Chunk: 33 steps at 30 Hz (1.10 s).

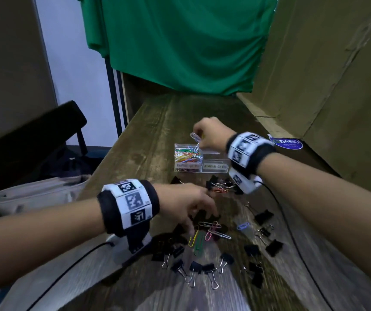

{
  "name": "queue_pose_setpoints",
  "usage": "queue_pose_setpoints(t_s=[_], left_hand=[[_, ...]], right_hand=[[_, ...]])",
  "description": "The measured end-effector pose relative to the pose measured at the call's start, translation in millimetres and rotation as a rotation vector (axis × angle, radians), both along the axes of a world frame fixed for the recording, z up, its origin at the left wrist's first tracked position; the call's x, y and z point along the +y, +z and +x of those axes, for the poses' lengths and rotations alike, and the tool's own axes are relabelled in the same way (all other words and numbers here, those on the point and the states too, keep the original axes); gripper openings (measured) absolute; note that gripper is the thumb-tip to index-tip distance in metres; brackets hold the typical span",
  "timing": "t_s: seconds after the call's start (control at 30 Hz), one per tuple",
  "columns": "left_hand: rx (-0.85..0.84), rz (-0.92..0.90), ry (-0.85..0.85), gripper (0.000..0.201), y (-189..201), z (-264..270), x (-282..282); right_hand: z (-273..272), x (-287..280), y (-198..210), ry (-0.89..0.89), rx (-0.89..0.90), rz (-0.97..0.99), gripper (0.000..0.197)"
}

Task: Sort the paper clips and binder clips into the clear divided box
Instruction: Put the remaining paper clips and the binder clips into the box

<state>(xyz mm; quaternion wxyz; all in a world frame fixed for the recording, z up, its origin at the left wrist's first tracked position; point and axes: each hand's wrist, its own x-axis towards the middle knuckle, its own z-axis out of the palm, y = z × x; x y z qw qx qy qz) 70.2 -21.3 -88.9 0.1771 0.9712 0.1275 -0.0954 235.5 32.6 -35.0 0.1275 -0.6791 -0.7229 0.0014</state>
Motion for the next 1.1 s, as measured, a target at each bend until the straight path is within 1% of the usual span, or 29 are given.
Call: queue_pose_setpoints(t_s=[0.07, 0.13, 0.2, 0.3, 0.4, 0.47, 0.57, 0.67, 0.73, 0.77, 0.8, 0.83, 0.87, 0.93, 0.97, 1.03, 1.1], left_hand=[[0.015, -0.027, -0.048, 0.075, -9.6, 3.7, -2.1], [0.017, -0.036, -0.081, 0.079, -15.5, 5.8, 0.7], [0.029, -0.041, -0.109, 0.077, -18.4, 6.7, 1.6], [0.03, -0.067, -0.103, 0.07, -22.1, 5.8, -3.0], [0.016, -0.068, -0.113, 0.074, -27.9, 5.6, -4.3], [0.015, -0.071, -0.152, 0.075, -27.6, 7.4, -4.6], [-0.048, -0.121, -0.21, 0.064, -26.0, 10.7, -3.9], [-0.111, -0.095, -0.228, 0.048, -29.5, 10.3, -3.0], [-0.156, -0.088, -0.22, 0.036, -33.9, 9.8, -2.4], [-0.17, -0.081, -0.21, 0.03, -34.6, 9.7, -3.4], [-0.174, -0.073, -0.202, 0.024, -34.1, 9.9, -4.1], [-0.169, -0.072, -0.192, 0.019, -34.0, 10.1, -4.2], [-0.157, -0.087, -0.18, 0.022, -34.1, 10.2, -4.3], [-0.127, -0.088, -0.172, 0.033, -33.0, 10.9, -6.1], [-0.128, -0.071, -0.169, 0.035, -32.7, 11.4, -7.0], [-0.122, -0.027, -0.154, 0.035, -33.0, 12.0, -9.5], [-0.096, 0.029, -0.132, 0.032, -33.5, 12.3, -12.8]], right_hand=[[-13.9, 20.5, -3.7, 0.01, -0.068, -0.047, 0.011], [-24.8, 35.1, -10.8, 0.018, -0.147, -0.112, 0.014], [-31.4, 43.1, -20.3, 0.024, -0.199, -0.161, 0.013], [-31.8, 48.7, -31.2, 0.037, -0.209, -0.194, 0.004], [-26.3, 51.0, -32.1, 0.057, -0.186, -0.182, 0.025], [-22.6, 49.9, -29.0, 0.067, -0.161, -0.165, 0.03], [-20.4, 40.8, -17.9, 0.058, -0.149, -0.153, 0.033], [-19.4, 18.6, -1.7, 0.05, -0.138, -0.069, 0.032], [-17.9, -8.0, 6.1, 0.048, -0.139, 0.001, 0.032], [-16.9, -24.4, 8.0, 0.06, -0.15, 0.002, 0.03], [-15.3, -42.8, 8.8, 0.081, -0.169, -0.037, 0.027], [-12.7, -61.9, 7.4, 0.106, -0.198, -0.126, 0.024], [-10.4, -81.7, 4.2, 0.133, -0.233, -0.249, 0.022], [-3.4, -115.5, -8.8, 0.142, -0.31, -0.497, 0.018], [0.8, -128.3, -17.1, 0.126, -0.339, -0.568, 0.015], [9.2, -143.1, -34.3, 0.087, -0.365, -0.592, 0.018], [13.8, -148.7, -44.3, 0.079, -0.326, -0.55, 0.018]])
